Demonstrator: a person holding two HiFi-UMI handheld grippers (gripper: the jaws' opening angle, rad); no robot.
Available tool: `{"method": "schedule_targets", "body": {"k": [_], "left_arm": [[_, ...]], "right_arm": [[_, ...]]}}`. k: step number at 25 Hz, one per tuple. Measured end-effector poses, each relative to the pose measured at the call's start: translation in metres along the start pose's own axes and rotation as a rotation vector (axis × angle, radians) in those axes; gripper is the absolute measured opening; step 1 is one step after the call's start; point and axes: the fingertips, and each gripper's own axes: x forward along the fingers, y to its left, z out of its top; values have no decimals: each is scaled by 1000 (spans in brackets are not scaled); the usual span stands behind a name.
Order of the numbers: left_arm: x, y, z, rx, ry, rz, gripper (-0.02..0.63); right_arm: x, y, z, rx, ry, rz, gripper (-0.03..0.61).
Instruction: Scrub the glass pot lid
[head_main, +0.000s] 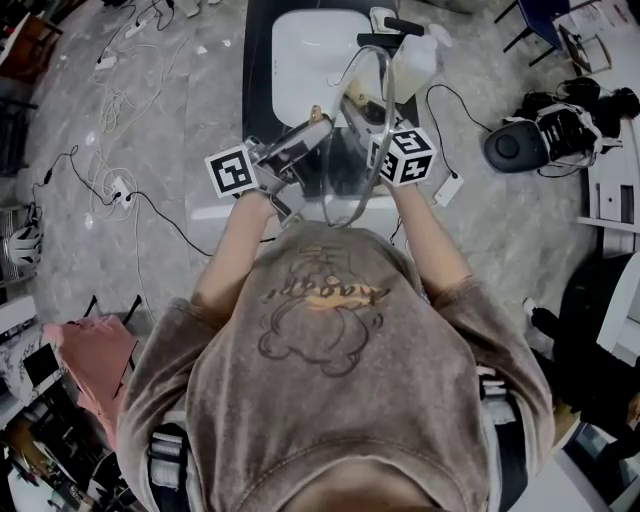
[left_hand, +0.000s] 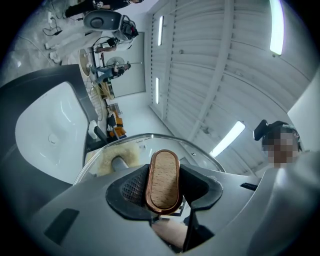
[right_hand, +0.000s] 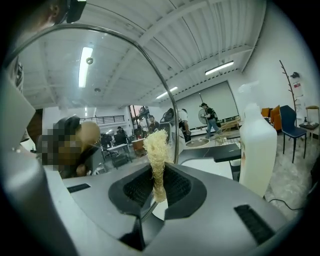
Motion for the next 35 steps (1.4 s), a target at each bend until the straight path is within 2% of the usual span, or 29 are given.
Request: {"method": "schedule_targets", "body": {"k": [6, 16, 23, 35], "left_arm": [[-4, 8, 5, -16, -31, 13, 183], [-14, 12, 19, -53, -137, -4, 183], [-16, 16, 22, -51, -161, 7, 183], [-21, 30, 26, -55, -170, 38, 183]], "right_arm": [[4, 14, -29, 6, 63, 54, 43], [-3, 45, -69, -6, 155, 139, 43], [-13, 64, -78, 11, 195, 203, 43], [-56, 107, -88, 63, 267, 364, 43]]}}
